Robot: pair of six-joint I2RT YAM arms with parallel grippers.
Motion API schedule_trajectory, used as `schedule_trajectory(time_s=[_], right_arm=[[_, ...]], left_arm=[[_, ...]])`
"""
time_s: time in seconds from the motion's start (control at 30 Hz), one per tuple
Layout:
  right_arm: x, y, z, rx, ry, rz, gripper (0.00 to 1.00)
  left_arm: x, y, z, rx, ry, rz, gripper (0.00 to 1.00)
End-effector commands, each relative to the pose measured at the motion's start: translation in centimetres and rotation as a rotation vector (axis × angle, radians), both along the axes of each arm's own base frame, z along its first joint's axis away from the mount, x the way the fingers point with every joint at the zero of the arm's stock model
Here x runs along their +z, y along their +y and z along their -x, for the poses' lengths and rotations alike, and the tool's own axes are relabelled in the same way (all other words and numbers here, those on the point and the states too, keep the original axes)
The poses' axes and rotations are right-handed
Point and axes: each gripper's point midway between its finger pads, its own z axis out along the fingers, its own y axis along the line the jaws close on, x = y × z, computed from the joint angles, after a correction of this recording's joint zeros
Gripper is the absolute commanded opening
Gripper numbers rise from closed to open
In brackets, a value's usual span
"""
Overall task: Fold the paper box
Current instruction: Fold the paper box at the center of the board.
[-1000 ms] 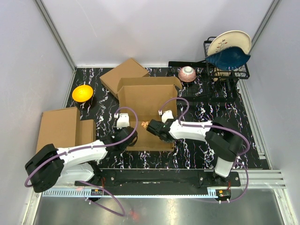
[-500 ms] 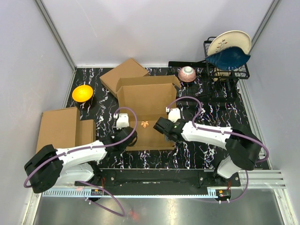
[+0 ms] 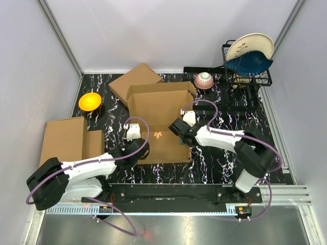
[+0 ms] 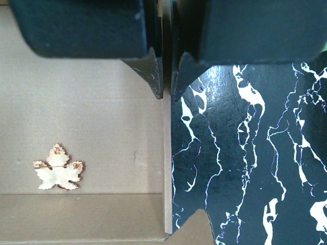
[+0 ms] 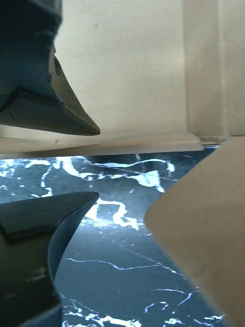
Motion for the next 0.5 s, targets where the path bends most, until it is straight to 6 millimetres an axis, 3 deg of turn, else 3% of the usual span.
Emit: schedule_trajectory(time_s=[0.0, 0.17, 0.33, 0.47], right_arm=[[-0.3, 0.8, -3.1, 0.002, -0.031, -0.011, 0.52], [-1.2, 0.3, -3.7, 0.005, -0.023, 0.021, 0.38], [-1.8, 0.0, -4.2, 0.012, -0.027, 0.067, 0.31], [-2.4, -0.1, -4.5, 0.021, -0.021, 0.1, 0.17]], left_arm=[[0.7, -0.7, -0.4, 0.002, -0.031, 0.042, 0.0], [0.6, -0.7, -0.3, 0.0, -0.026, 0.043, 0.0], [0.6, -0.8, -0.4, 0.0, -0.028, 0.045, 0.0], [0.5, -0.9, -0.4, -0.002, -0.022, 0.045, 0.0]])
